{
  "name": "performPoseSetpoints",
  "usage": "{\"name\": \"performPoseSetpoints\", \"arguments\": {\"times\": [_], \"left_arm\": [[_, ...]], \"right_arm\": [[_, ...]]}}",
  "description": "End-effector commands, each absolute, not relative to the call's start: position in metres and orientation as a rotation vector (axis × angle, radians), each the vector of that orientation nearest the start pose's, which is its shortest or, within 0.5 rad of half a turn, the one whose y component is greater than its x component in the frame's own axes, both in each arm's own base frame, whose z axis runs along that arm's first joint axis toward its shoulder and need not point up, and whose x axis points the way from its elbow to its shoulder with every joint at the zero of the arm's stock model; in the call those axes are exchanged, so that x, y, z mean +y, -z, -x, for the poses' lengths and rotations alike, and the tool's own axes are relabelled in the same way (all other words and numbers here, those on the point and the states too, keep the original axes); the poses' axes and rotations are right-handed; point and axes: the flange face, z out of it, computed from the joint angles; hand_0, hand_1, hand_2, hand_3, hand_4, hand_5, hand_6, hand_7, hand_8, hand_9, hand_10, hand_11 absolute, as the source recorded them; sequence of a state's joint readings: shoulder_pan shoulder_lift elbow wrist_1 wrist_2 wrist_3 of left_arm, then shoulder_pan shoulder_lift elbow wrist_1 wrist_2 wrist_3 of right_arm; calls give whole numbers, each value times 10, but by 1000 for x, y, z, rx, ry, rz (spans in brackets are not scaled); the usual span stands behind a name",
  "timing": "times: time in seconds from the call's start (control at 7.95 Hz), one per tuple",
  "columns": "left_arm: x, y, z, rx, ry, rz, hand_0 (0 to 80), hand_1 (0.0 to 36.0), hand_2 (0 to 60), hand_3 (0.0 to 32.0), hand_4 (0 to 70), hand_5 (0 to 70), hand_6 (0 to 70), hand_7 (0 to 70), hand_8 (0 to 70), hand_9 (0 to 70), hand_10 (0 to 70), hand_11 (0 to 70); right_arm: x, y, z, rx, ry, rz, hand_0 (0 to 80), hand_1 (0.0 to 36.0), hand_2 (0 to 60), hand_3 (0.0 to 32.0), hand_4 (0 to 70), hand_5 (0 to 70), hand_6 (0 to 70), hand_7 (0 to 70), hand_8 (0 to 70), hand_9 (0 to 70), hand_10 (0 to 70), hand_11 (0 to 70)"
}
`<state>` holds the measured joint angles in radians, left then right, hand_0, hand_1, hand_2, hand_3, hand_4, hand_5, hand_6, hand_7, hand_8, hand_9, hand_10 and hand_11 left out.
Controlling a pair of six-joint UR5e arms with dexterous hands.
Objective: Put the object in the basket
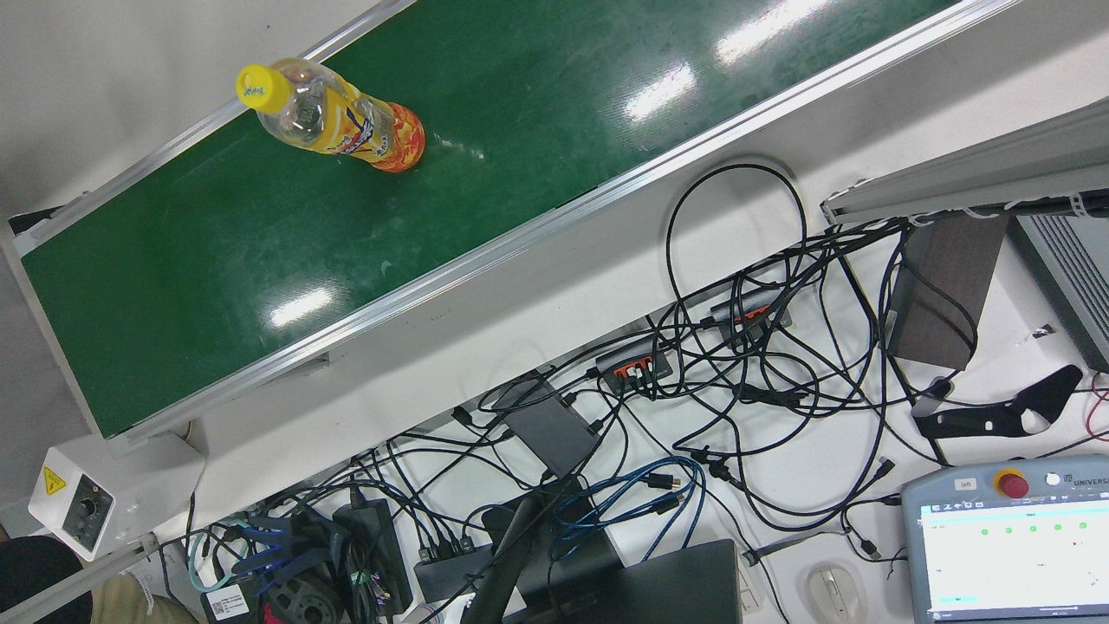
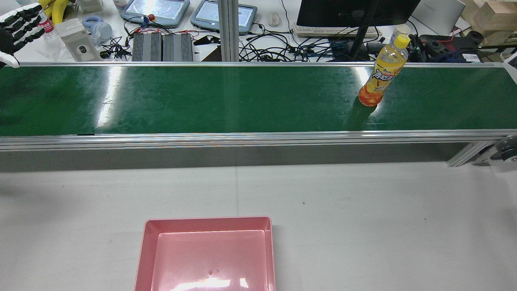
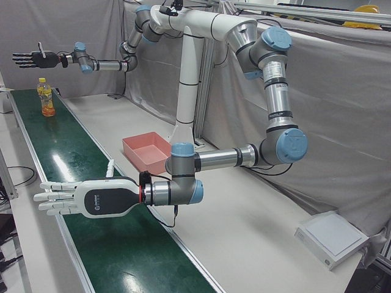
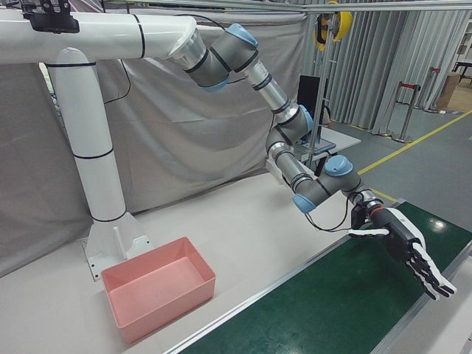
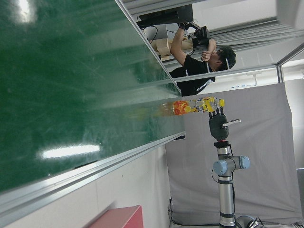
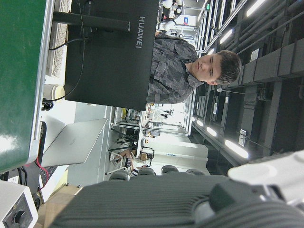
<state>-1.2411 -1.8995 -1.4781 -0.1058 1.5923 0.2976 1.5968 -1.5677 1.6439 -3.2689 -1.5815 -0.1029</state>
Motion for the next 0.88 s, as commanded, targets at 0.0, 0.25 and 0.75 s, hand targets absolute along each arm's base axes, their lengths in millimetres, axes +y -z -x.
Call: {"name": "performPoseSetpoints", "arguments": {"times": [0.0, 0.25, 0.75], "left_arm": [[-654, -532, -85, 2304, 1533, 55, 583, 65, 0, 0, 72, 107, 0, 0, 9, 9, 30, 60], [-654, -531, -85, 2304, 1533, 55, 584, 66, 0, 0, 75, 108, 0, 0, 7, 8, 30, 61], [-654, -531, -85, 2302, 1535, 54, 583, 71, 0, 0, 79, 106, 0, 0, 8, 10, 27, 57]], "right_arm": [[-483, -662, -145, 2206, 2322, 131, 0, 0, 0, 0, 0, 0, 0, 0, 0, 0, 0, 0], [-483, -662, -145, 2206, 2322, 132, 0, 0, 0, 0, 0, 0, 0, 0, 0, 0, 0, 0], [-483, -661, -145, 2209, 2318, 130, 0, 0, 0, 0, 0, 0, 0, 0, 0, 0, 0, 0]]}}
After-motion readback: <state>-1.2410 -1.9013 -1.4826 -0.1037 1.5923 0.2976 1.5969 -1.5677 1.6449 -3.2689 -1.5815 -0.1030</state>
